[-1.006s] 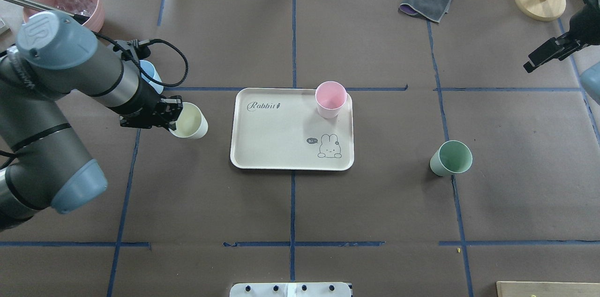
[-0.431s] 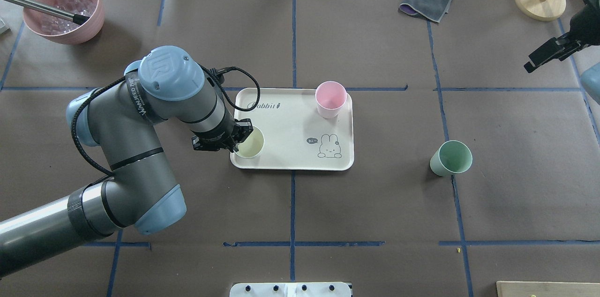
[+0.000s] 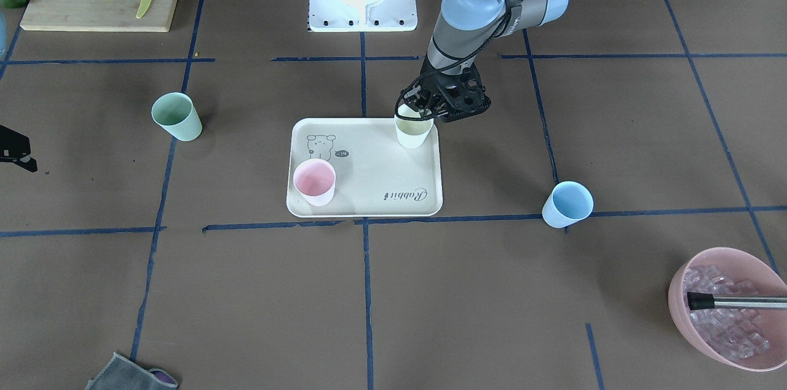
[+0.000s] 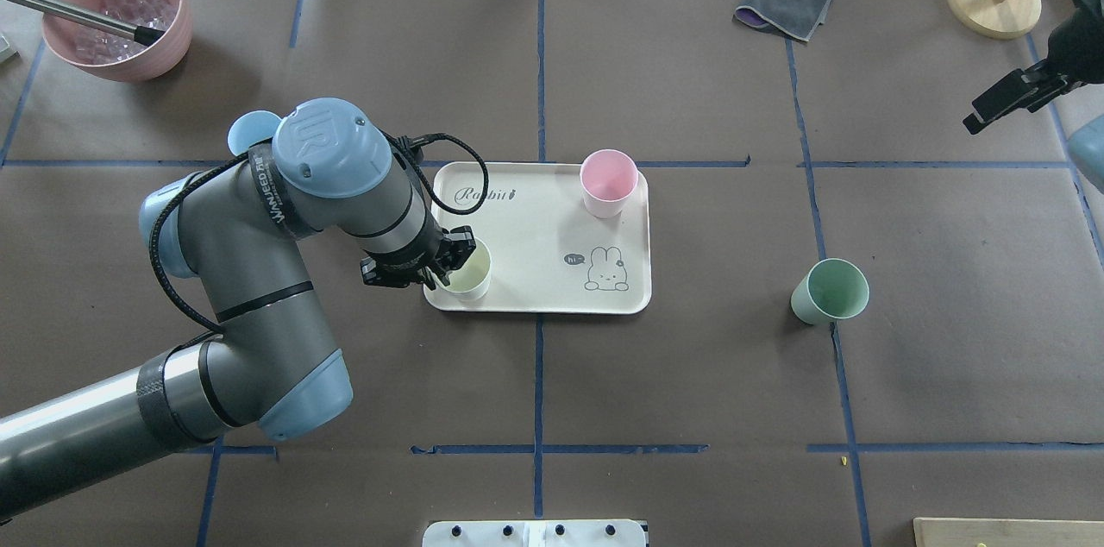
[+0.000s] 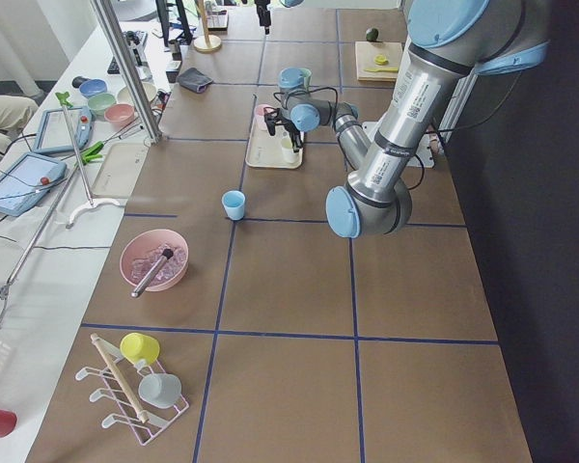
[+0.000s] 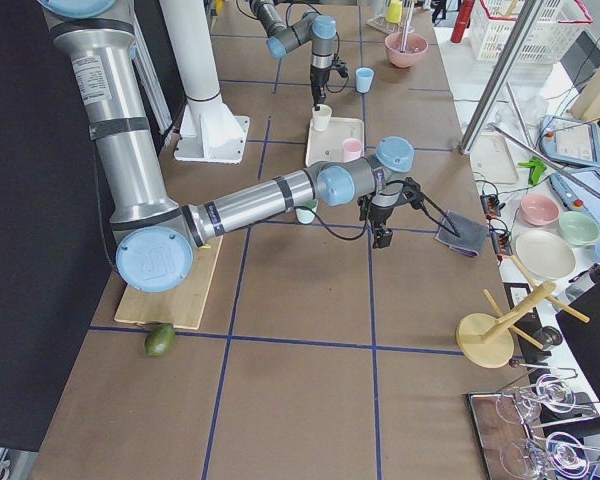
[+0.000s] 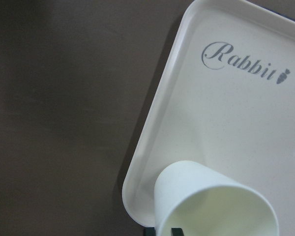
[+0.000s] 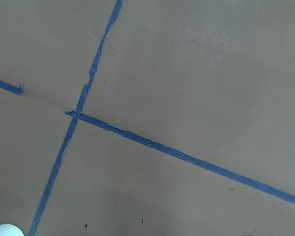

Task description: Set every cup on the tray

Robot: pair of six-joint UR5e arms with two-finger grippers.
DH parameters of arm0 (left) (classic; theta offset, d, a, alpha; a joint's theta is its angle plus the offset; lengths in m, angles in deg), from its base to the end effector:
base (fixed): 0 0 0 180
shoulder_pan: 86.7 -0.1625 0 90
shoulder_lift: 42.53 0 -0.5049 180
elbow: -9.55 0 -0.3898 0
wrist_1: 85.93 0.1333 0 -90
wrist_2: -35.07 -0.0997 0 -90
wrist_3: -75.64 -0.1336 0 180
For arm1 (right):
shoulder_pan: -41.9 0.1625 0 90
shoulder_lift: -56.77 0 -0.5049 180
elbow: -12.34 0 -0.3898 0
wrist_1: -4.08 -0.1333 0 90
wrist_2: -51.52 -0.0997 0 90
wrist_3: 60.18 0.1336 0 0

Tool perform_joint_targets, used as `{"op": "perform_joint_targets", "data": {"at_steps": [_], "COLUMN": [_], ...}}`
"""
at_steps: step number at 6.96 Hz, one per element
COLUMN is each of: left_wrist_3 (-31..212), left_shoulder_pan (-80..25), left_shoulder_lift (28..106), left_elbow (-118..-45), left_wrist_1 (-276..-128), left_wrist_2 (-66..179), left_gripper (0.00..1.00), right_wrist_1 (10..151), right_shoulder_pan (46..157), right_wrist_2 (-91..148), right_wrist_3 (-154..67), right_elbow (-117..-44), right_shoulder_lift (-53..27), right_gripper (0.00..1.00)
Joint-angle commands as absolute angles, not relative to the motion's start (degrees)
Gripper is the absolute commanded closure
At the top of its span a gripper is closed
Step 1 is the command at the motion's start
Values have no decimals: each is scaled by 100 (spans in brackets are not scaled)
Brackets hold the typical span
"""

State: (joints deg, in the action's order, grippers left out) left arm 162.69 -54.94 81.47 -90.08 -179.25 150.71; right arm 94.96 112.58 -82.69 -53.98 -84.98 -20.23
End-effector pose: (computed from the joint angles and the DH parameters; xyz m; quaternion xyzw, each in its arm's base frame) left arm 0.5729 -0.4435 0.3215 -0.0784 0.4314 -0.1369 0.8882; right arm -0.1623 -0.5842 0.5762 0.0706 -0.3963 -0.1674 0.9000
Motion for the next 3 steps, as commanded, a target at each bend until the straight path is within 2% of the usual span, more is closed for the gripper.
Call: {"op": "perform_joint_targets", "data": {"at_steps": [1, 3], "left_wrist_3": [16161, 14920], "left_shoulder_pan": [-5174, -4744], "left_shoulder_lift": [7983, 7352], "left_elbow": [-9413, -10473], "left_wrist_1": [-17587, -16796], "left_wrist_2": [15282, 15451], "left_gripper": [0, 0], "right_wrist_1": [9487, 9478], "right_shoulder_pan": [11230, 10601], "right_wrist_2": [-8269, -8025], "right_wrist_3": [-5011, -3520], "right_elbow": [-8626, -9371], "right_shoulder_lift": [-2013, -2162], "right_gripper": [1, 1]}}
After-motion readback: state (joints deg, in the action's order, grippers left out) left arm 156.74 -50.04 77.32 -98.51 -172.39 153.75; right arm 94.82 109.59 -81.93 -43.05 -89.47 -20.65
